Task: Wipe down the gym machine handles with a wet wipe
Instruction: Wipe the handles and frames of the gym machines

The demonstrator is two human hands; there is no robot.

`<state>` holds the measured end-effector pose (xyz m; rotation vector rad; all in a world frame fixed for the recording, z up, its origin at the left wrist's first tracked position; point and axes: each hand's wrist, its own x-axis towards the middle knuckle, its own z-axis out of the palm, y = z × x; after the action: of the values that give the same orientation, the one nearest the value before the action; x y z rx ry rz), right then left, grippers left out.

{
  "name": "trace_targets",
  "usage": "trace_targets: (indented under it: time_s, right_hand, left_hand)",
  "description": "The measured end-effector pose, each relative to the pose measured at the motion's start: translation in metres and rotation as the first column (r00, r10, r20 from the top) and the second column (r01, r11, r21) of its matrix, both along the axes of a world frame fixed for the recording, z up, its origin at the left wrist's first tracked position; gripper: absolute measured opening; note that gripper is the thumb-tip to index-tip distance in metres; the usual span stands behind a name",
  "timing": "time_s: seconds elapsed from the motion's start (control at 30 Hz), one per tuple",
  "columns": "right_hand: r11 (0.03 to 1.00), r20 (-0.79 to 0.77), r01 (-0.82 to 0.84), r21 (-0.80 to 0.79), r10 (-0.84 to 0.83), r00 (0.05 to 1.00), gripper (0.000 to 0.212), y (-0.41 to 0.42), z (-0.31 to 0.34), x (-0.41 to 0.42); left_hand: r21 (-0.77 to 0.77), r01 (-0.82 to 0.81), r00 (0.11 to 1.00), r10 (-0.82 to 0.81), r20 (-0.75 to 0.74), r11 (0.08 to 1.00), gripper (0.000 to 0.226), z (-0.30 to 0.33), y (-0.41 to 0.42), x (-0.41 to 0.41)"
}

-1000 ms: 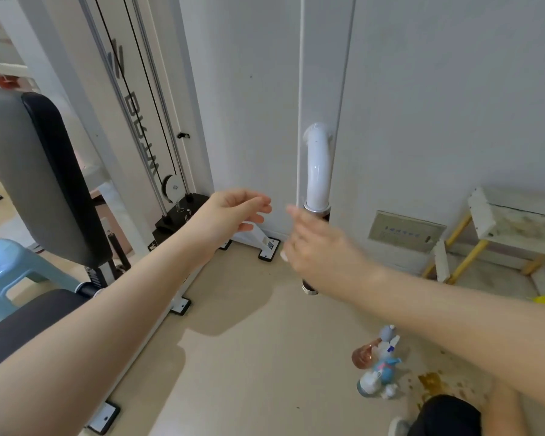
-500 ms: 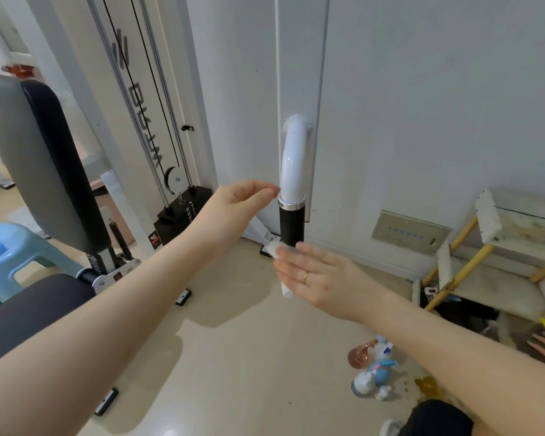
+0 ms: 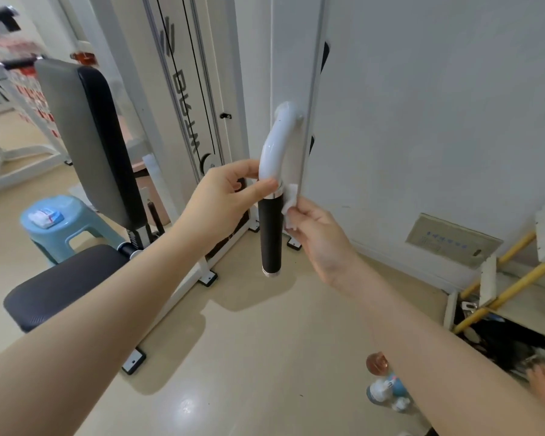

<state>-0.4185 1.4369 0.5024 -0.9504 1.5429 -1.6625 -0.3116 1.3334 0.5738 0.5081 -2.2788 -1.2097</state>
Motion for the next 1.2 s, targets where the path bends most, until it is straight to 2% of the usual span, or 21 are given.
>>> trace_targets:
  time_s: [0.07, 0.13, 0.2, 0.27, 0.37, 0.47, 0.57, 0.63, 0.73, 0.8, 0.9, 0.97, 1.03, 1.1, 1.13, 1.2]
  right_hand:
    - [0.985, -0.095, -0.059, 0.161, 0.075, 0.993, 0.026, 0.003, -0.017, -0.001]
    - [0.969, -0.063, -0.100, 0.228, 0.117, 0.991, 0.023, 0.006, -0.021, -0.002]
    - [0.994, 0.051, -0.073, 0.076, 0.069, 0.996, 0.044, 0.005, -0.015, -0.001]
    - [0.996, 0.128, 0.045, -0.078, -0.035, 0.991, 0.051, 0.002, -0.006, 0.003]
    - [0.966, 0.140, 0.252, -0.063, -0.241, 0.960, 0.036, 0.003, -0.011, 0.011]
    - [0.962, 0.179, 0.273, -0.007, -0.268, 0.947, 0.018, 0.008, -0.028, 0.014]
    - [0.972, 0.096, 0.235, -0.017, -0.232, 0.968, 0.012, 0.017, -0.022, 0.008]
    - [0.978, 0.003, 0.202, -0.046, -0.202, 0.979, 0.022, 0.015, -0.010, 0.005]
    - [0.953, -0.183, 0.299, -0.050, -0.303, 0.935, 0.033, 0.009, -0.008, 0.008]
    - [0.929, -0.237, 0.370, 0.014, -0.357, 0.904, 0.035, 0.011, -0.032, 0.014]
    - [0.899, -0.205, 0.387, 0.205, -0.347, 0.915, 0.026, 0.020, -0.071, 0.029]
    - [0.903, -0.204, 0.402, 0.149, -0.370, 0.906, 0.024, 0.019, -0.069, 0.033]
    - [0.932, -0.120, 0.361, -0.035, -0.363, 0.924, 0.031, 0.015, -0.049, 0.033]
    - [0.945, -0.036, 0.274, -0.177, -0.285, 0.958, 0.040, 0.015, -0.034, 0.032]
    - [0.952, -0.035, 0.241, -0.191, -0.252, 0.967, 0.044, 0.016, -0.035, 0.032]
    - [0.966, -0.124, 0.240, -0.099, -0.251, 0.960, 0.047, 0.015, -0.050, 0.034]
  left_hand:
    - [-0.026, 0.005, 1.000, -0.005, 0.013, 1.000, 0.019, -0.001, -0.001, 0.002]
    - [-0.024, 0.004, 1.000, -0.004, 0.006, 1.000, 0.018, -0.001, -0.001, 0.002]
    - [-0.005, 0.001, 1.000, -0.001, -0.012, 1.000, 0.016, -0.001, -0.002, 0.001]
    - [0.020, 0.005, 1.000, -0.005, -0.023, 1.000, 0.016, -0.001, -0.001, -0.001]
    - [0.032, 0.028, 0.999, -0.027, -0.026, 0.999, 0.015, -0.001, 0.002, -0.004]
    - [0.025, 0.058, 0.998, -0.058, -0.022, 0.998, 0.015, -0.004, 0.004, -0.007]
    - [0.031, 0.084, 0.996, -0.083, -0.034, 0.996, 0.014, -0.004, 0.007, -0.008]
    - [0.036, 0.097, 0.995, -0.095, -0.041, 0.995, 0.012, -0.004, 0.007, -0.010]
    - [0.067, 0.115, 0.993, -0.112, -0.044, 0.991, 0.011, -0.002, 0.009, -0.011]
    - [0.073, 0.131, 0.990, -0.128, -0.051, 0.989, 0.011, -0.001, 0.009, -0.011]
    - [0.042, 0.126, 0.992, -0.125, -0.037, 0.991, 0.012, -0.003, 0.009, -0.011]
    - [0.039, 0.121, 0.992, -0.119, -0.050, 0.992, 0.013, -0.005, 0.008, -0.010]
    - [0.048, 0.112, 0.992, -0.108, -0.070, 0.993, 0.014, -0.005, 0.008, -0.008]
    - [0.055, 0.108, 0.992, -0.103, -0.079, 0.993, 0.016, -0.005, 0.007, -0.007]
    - [0.059, 0.106, 0.992, -0.101, -0.081, 0.993, 0.016, -0.005, 0.007, -0.007]
    - [0.065, 0.103, 0.992, -0.098, -0.082, 0.993, 0.016, -0.005, 0.006, -0.006]
